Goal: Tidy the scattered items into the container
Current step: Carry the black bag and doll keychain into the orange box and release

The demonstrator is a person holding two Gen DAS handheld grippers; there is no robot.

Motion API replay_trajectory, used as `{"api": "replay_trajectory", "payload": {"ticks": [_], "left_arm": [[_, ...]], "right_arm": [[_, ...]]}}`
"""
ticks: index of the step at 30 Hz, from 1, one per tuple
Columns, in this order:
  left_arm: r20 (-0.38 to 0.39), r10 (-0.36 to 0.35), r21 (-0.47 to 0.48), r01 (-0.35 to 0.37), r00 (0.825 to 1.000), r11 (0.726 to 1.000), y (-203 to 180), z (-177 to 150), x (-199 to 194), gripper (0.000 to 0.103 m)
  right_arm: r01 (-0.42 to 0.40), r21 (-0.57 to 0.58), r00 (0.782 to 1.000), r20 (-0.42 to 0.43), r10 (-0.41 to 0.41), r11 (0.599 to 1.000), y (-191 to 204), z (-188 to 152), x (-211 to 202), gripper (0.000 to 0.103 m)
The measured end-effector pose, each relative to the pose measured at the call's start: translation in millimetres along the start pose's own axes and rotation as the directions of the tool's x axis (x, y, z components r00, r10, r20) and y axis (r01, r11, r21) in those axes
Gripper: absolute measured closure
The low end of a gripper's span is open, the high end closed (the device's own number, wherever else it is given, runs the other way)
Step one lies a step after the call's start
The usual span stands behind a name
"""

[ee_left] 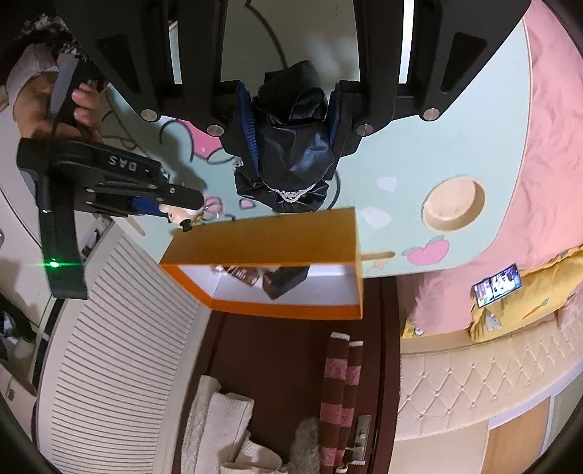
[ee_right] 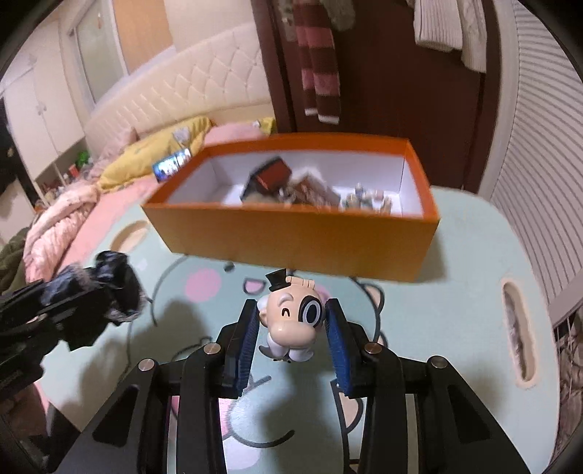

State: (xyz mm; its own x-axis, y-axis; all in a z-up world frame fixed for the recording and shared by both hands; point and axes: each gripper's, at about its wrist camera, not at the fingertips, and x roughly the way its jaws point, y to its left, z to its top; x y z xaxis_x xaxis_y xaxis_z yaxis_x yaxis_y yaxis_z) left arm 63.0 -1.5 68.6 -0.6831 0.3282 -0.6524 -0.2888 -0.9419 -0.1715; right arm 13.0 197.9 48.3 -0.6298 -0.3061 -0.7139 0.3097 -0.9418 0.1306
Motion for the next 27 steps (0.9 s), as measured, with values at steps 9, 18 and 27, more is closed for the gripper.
{"api": "replay_trajectory", "payload": {"ticks": [9, 18, 27], "left_arm": [[0.062, -0.024, 0.049, 0.021, 0.998, 0.999, -7.2, 60.4, 9.7, 0.069], [0.055, 0.025, 0.06, -0.029, 0.998, 0.998, -2.2, 118.1, 59.8, 0.069], [-0.044, 0.034, 0.042, -0.032, 0.998, 0.999, 7.0, 120.0, 107.7, 0.069]], "right_arm": [[-0.023, -0.021, 0.993, 0.114, 0.025, 1.0, 6.0, 50.5, -20.3, 0.068], [0.0, -0.007, 0.989, 0.147, 0.001, 1.0, -8.3, 93.9, 1.7, 0.068], [0.013, 0.015, 0.997, 0.072, -0.014, 1.0, -26.4, 96.1, 38.8, 0.068]]}}
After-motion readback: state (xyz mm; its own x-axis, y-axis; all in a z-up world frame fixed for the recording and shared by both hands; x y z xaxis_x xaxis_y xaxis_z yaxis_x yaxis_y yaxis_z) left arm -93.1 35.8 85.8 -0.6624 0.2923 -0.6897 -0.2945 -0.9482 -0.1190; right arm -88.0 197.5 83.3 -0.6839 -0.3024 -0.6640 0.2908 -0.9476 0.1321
